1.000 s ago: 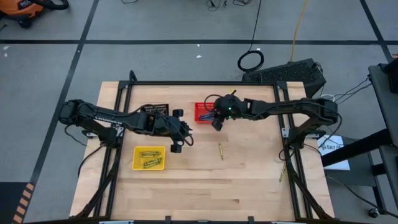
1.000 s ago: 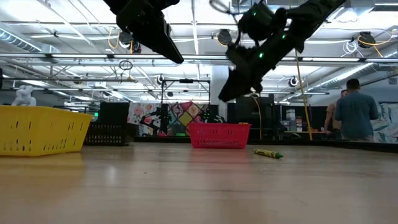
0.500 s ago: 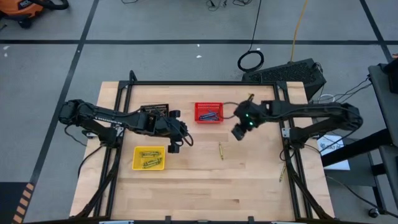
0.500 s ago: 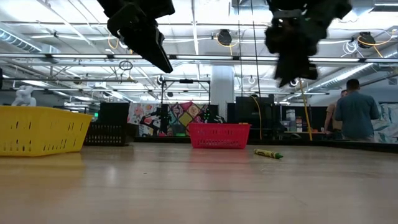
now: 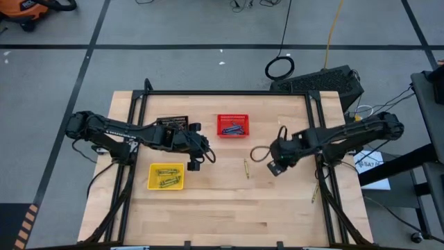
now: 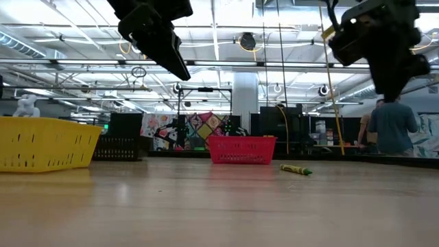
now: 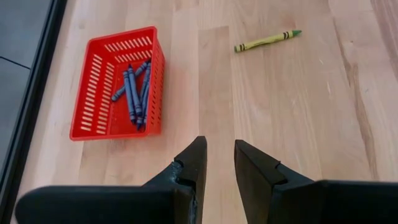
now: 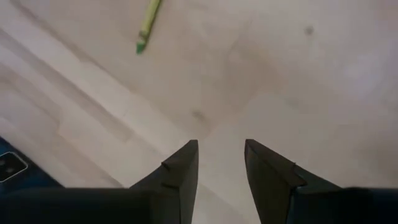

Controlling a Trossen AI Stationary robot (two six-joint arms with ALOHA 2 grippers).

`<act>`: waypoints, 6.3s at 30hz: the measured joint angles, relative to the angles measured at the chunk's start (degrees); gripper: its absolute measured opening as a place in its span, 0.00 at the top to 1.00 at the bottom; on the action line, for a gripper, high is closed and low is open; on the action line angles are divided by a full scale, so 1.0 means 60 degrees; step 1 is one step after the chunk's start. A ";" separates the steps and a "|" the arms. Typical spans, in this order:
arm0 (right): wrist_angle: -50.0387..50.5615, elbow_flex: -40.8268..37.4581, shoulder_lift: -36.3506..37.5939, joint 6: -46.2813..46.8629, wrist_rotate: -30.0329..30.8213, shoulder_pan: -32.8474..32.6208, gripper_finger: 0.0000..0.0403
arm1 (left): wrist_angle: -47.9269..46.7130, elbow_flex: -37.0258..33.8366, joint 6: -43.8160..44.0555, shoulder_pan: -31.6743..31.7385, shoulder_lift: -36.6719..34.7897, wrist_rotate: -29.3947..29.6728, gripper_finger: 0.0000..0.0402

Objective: Sort crayons
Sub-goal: Put the green crayon into the yellow bin

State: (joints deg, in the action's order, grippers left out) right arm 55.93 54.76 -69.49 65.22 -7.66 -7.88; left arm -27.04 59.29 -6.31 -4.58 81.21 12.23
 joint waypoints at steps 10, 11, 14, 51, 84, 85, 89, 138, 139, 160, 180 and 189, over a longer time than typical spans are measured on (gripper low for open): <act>0.0035 0.0000 -0.0004 0.3346 0.0847 -0.2562 0.71 | -0.0208 0.0000 0.0000 0.0000 0.0000 0.0000 0.80; 0.0057 0.0000 -0.0004 0.3778 0.1007 -0.2832 0.71 | -0.0219 0.0000 0.0000 0.0000 0.0000 0.0000 0.80; 0.0217 0.0000 -0.0007 0.5084 0.1381 -0.3616 0.71 | -0.0342 0.0000 0.0004 0.0000 0.0000 0.0000 0.80; -0.0092 -0.0004 -0.2833 1.0711 0.1282 -0.7762 0.71 | -0.0292 0.0000 0.0403 0.0000 0.0000 -0.0003 0.80; -0.0060 -0.1245 -0.3258 1.2747 -0.0262 -0.8391 0.71 | -0.0303 0.0000 0.0758 -0.0007 0.0000 -0.0033 0.80; -0.0102 -0.1347 -0.3260 1.2735 -0.0266 -0.8378 0.71 | -0.0303 -0.0001 0.0754 -0.0007 0.0000 -0.0033 0.80; -0.0111 -0.1468 -0.3246 1.2653 -0.0266 -0.8313 0.71 | -0.0291 -0.0004 0.0754 -0.0007 0.0000 -0.0040 0.80; -0.0422 -0.1406 -0.1932 1.1439 0.2118 -0.8258 1.00 | -0.0274 -0.0004 0.1005 -0.0011 0.0000 -0.0036 0.80; -0.0403 -0.1406 -0.1841 1.1363 0.2533 -0.8258 1.00 | -0.0280 -0.0004 0.1005 -0.0008 -0.0001 -0.0036 0.80; -0.1784 -0.1399 -0.0947 0.6005 1.0098 -0.7460 1.00 | 0.3411 -0.0954 0.1010 -0.0011 0.0183 -0.1564 0.80; -0.9583 -0.1388 -0.0943 -0.4625 1.0333 -0.4807 1.00 | 0.7632 -0.0951 0.2195 -0.0240 0.1329 -0.3049 0.80; -1.0974 -0.1388 -0.0943 -0.6311 0.9053 -0.4025 1.00 | 0.8278 -0.0943 0.2750 -0.0240 0.1402 -0.3049 0.80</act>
State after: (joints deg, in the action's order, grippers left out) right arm -9.91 46.44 -75.16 27.35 46.66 -32.03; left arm 22.62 53.63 10.19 -6.02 89.62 -6.07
